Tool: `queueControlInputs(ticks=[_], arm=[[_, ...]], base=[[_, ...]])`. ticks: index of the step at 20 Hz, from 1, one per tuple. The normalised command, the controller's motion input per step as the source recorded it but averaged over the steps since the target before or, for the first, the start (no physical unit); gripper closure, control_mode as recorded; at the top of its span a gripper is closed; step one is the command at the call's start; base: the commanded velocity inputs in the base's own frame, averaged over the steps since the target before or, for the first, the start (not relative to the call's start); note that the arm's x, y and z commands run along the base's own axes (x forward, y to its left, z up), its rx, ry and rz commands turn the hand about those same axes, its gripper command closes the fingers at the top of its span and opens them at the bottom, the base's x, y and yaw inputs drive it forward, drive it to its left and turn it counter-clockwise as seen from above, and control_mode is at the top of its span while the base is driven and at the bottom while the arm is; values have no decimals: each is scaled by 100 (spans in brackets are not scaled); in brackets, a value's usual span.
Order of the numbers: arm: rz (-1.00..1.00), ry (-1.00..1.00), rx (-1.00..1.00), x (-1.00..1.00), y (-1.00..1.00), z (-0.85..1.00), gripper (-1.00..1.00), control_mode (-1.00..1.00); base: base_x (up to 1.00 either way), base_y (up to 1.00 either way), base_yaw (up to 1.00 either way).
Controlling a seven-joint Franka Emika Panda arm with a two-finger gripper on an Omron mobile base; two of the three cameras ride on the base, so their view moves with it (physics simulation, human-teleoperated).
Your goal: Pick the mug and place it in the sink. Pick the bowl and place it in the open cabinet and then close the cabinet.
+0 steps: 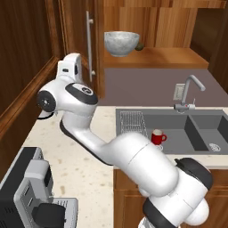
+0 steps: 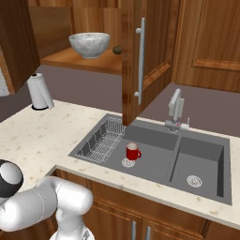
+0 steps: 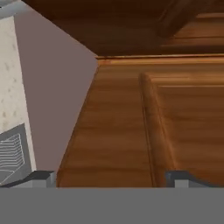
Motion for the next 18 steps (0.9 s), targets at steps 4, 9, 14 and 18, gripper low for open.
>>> queueControlInputs(ticks=[4,9,14,18], arm=[[-24,-7,2,-1,-67,5,-100,-100],[-17,0,3,28,-69,7,-100,-100],[-7,0,5,63,-72,11,-100,-100],[0,0,10,32,-65,14,-100,-100]], base=[[0,0,0],[0,0,0],[0,0,0],[0,0,0]])
